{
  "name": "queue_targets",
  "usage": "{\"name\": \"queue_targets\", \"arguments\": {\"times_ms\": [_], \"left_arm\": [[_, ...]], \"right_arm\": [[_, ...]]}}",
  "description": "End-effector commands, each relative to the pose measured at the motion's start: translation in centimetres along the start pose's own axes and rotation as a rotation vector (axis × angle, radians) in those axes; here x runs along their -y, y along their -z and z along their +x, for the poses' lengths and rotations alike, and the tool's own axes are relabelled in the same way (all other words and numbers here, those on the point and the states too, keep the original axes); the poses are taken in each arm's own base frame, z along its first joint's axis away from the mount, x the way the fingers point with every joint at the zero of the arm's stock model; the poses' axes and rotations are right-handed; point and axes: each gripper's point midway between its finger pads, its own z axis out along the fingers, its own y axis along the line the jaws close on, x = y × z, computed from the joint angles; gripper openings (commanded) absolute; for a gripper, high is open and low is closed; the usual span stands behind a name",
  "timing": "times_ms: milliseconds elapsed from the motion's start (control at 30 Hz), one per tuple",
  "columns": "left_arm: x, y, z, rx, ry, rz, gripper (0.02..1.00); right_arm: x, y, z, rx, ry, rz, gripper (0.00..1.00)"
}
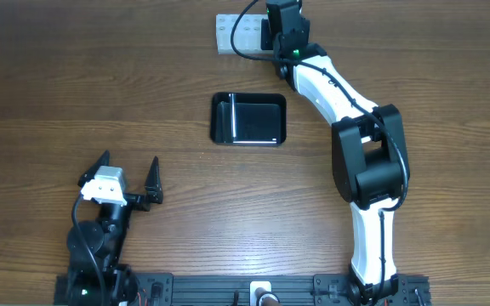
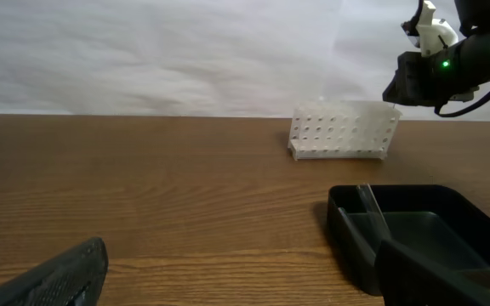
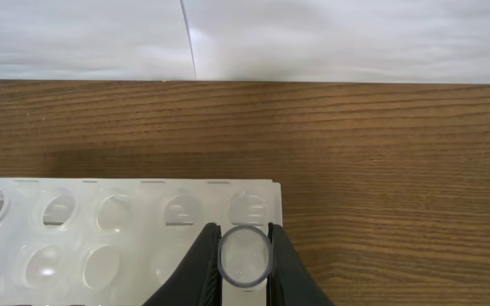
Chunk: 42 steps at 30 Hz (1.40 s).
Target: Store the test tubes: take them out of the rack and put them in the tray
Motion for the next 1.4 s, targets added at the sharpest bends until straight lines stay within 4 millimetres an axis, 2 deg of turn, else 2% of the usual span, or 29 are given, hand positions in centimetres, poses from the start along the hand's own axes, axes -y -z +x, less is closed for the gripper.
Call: {"name": "queue_targets", "arguments": {"times_ms": [33, 100, 233, 333, 400, 467, 567, 600, 700, 867, 967, 1233, 1400], "left_arm": [[-0.1, 0.0, 0.1, 0.0, -0.011, -0.006, 1.0], [-0.1, 0.0, 0.1, 0.0, -0.011, -0.006, 1.0], [-0.1, 0.0, 0.1, 0.0, -0.011, -0.006, 0.998], [-0.1, 0.0, 0.1, 0.0, -0.011, -0.006, 1.0], [-0.1, 0.0, 0.1, 0.0, -0.011, -0.006, 1.0], [-0.1, 0.0, 0.1, 0.0, -0.011, -0.006, 1.0], [-0.1, 0.0, 0.1, 0.0, -0.011, -0.006, 1.0], [-0.1, 0.0, 0.1, 0.0, -0.011, -0.006, 1.0], [-0.1, 0.0, 0.1, 0.0, -0.011, -0.006, 0.998], [-0.1, 0.0, 0.1, 0.0, -0.011, -0.006, 1.0], [-0.1, 0.0, 0.1, 0.0, -0.011, -0.006, 0.998], [-0.1, 0.0, 0.1, 0.0, -0.011, -0.006, 1.0], [-0.1, 0.0, 0.1, 0.0, -0.011, -0.006, 1.0]], "right_arm": [[0.2, 4.9, -7.3, 0.142, -0.052, -0.028, 0.099], [0.2, 7.1, -9.4, 0.186, -0.066, -0.037, 0.097], [0.3, 13.2, -13.6, 0.268, -0.084, -0.044, 0.095], [0.1, 16.4, -14.4, 0.265, -0.094, -0.058, 0.091], [-0.2, 18.1, -14.0, 0.233, -0.115, -0.072, 0.08], [-1.1, 19.3, -12.4, 0.161, -0.124, -0.101, 0.069], [-3.2, 19.6, -8.8, 0.017, -0.111, -0.167, 0.069], [-4.3, 19.2, -6.1, -0.081, -0.094, -0.193, 0.069], [-5.5, 17.7, -1.5, -0.234, -0.075, -0.195, 0.077], [-6.4, 14.5, 4.6, -0.41, -0.059, -0.163, 0.077], [-7.2, 13.3, 7.9, -0.508, -0.041, -0.174, 0.084], [-8.2, 12.0, 13.5, -0.668, -0.012, -0.166, 0.106], [-9.0, 11.9, 15.5, -0.722, 0.009, -0.174, 0.141]]}}
